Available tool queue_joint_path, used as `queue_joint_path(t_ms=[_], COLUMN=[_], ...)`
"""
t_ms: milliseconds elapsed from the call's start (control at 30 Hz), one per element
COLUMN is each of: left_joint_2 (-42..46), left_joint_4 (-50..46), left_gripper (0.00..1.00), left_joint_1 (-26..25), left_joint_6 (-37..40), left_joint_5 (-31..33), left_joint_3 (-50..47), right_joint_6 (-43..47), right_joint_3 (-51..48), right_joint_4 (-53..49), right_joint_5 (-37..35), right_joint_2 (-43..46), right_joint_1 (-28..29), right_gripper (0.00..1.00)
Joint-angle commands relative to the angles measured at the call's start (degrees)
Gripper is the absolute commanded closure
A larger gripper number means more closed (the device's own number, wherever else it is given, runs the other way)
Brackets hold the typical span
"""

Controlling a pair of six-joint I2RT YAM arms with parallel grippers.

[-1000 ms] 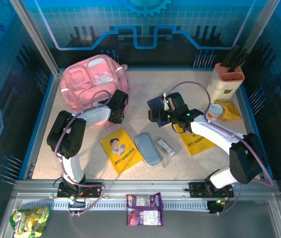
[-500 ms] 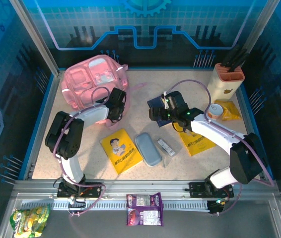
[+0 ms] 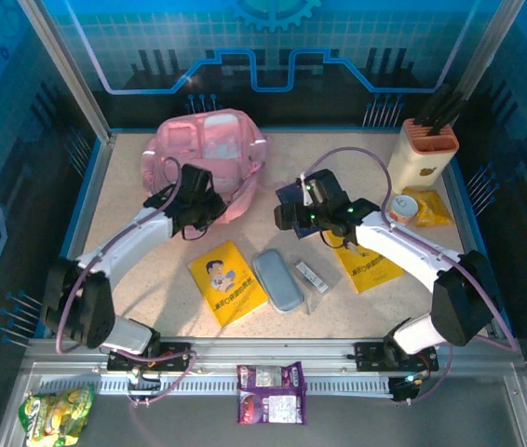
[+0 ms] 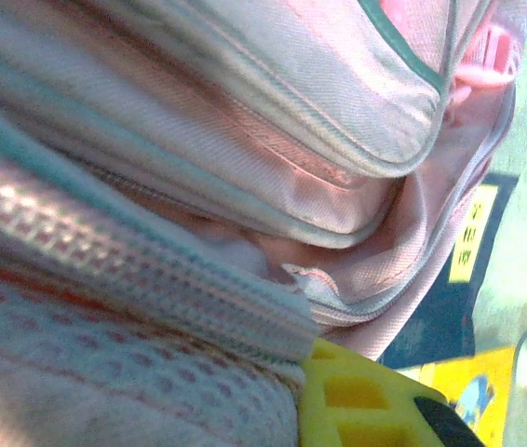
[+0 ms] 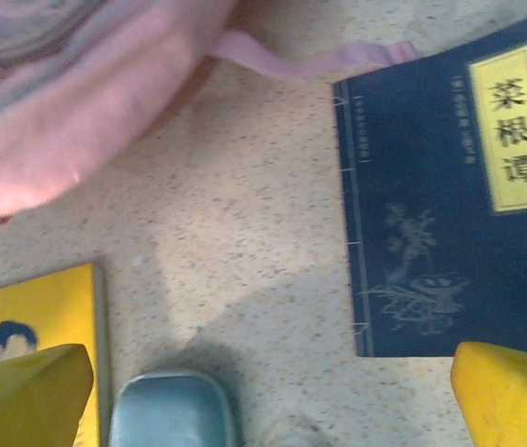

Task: Pack the student bag

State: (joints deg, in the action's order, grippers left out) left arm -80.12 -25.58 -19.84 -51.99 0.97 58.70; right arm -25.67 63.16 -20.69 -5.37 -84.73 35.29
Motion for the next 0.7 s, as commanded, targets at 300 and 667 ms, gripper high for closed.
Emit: queue_joint_path(t_ms=[300,667], left_joint_2=[11.99,12.6], left_joint_4=[-7.11,-8.25], left_gripper=[1.0,0.41], left_joint_1=[10.71,14.85], left_joint_6=[15.02,15.1], left_joint_5=[-10.5,-6.39], left_joint_3=[-8.16,-9.25], right_joint_6=[-8.01,-12.01], right_joint_3=[6.71,9.31], right_joint_4=[-1.28,0.69], right_joint_5=[3.67,5.87], right_joint_2=[-8.48,-12.78], right_joint_1=[7.06,4.12], right_gripper=[0.0,0.0])
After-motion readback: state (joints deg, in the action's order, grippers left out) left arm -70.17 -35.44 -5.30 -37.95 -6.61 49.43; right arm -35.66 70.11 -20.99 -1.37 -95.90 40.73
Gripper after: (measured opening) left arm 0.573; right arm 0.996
